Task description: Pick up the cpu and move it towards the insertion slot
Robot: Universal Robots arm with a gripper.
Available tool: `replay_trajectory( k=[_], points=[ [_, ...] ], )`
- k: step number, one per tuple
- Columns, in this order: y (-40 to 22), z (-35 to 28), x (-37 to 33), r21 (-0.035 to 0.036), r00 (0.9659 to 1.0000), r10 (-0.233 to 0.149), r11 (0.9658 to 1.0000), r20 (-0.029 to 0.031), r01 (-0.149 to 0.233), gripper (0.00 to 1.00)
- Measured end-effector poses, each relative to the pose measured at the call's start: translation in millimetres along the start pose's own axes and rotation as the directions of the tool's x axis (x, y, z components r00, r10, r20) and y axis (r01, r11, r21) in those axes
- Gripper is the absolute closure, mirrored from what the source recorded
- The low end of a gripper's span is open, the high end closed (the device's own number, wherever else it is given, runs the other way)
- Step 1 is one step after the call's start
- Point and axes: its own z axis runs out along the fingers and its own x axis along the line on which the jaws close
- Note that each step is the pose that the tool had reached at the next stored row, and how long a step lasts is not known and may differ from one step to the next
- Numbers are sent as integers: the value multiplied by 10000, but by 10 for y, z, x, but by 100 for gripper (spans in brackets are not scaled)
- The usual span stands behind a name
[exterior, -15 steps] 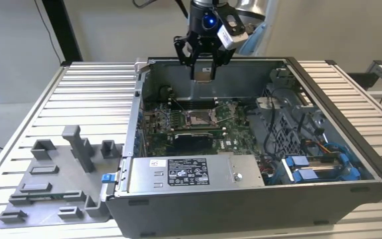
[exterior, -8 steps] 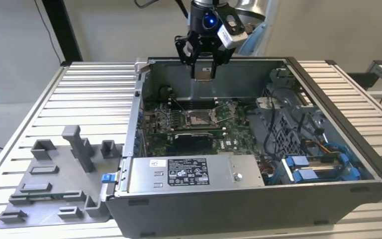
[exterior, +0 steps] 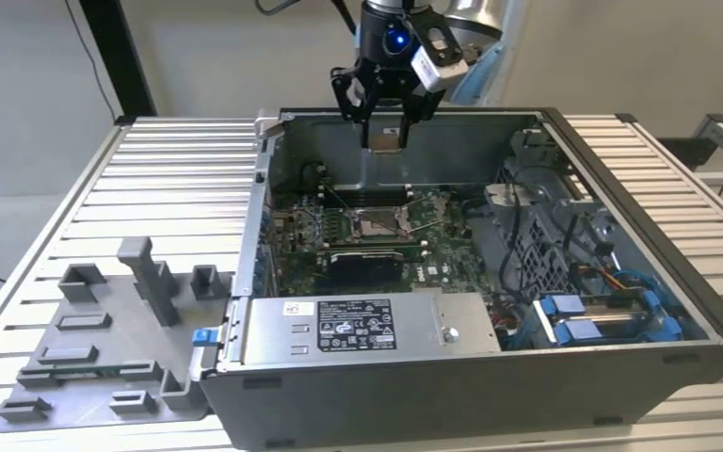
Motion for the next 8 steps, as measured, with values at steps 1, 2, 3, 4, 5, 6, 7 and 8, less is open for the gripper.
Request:
replay_trajectory(
  k=[1,2,3,4,5,6,7,8],
  points=[
    [0,0,0,0,10000,0,10000,0,0,100],
    [0,0,0,1,10000,-1,10000,0,1,100],
    [0,-1,0,6,10000,-1,10000,-1,1,100],
    [0,-1,0,10,10000,-1,10000,-1,1,100],
    [0,-1,0,21,10000,-1,10000,-1,1,100],
    [0,-1,0,36,10000,-1,10000,-1,1,100],
    [0,-1,0,39,10000,-1,10000,-1,1,100],
    [0,-1,0,43,10000,-1,10000,0,1,100]
  ],
)
